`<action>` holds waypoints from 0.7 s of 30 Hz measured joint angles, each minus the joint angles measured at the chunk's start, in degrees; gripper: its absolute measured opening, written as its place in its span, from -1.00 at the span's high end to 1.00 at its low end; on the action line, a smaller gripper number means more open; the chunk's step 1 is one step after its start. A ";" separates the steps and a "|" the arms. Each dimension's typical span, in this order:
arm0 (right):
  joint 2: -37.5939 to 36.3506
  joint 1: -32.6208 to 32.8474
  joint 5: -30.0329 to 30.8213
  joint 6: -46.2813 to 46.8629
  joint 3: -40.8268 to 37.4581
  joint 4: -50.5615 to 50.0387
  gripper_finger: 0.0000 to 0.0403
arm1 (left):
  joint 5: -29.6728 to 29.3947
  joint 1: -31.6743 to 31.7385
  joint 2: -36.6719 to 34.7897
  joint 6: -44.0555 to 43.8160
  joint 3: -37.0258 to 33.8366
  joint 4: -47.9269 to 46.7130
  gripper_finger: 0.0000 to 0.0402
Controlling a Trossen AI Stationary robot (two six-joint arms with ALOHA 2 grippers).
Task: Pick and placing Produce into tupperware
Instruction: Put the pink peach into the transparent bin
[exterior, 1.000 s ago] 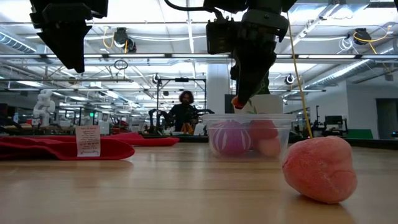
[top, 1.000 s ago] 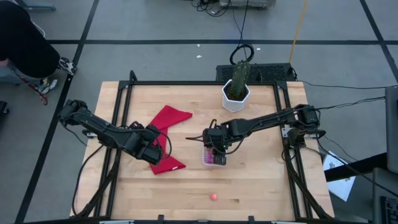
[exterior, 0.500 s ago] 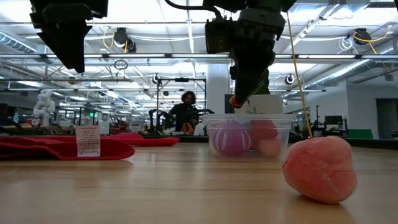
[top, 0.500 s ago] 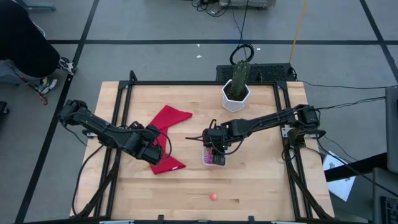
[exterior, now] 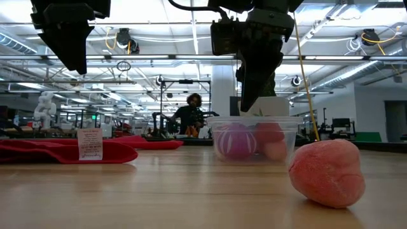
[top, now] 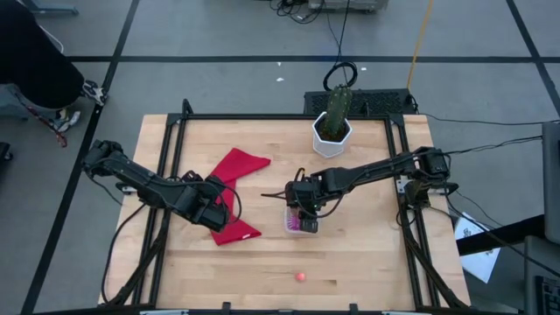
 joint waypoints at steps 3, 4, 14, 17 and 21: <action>0.00 0.00 -0.02 -0.06 0.00 0.00 0.07 | 0.00 0.00 0.00 0.00 0.00 0.02 -0.89; 0.00 0.00 -0.02 -0.04 0.00 0.02 0.05 | -0.02 0.00 0.00 0.01 0.00 0.02 -0.89; -3.46 2.37 0.02 -0.04 -0.04 0.55 0.02 | -0.02 -0.02 0.00 0.00 0.00 0.15 -0.89; -4.05 6.99 -0.07 -0.29 -0.04 2.26 0.02 | -0.02 -0.02 0.00 0.00 0.00 0.13 -0.89; -3.53 15.28 0.00 -0.44 -0.04 4.55 0.02 | -0.18 0.00 0.00 0.02 0.00 0.11 -0.89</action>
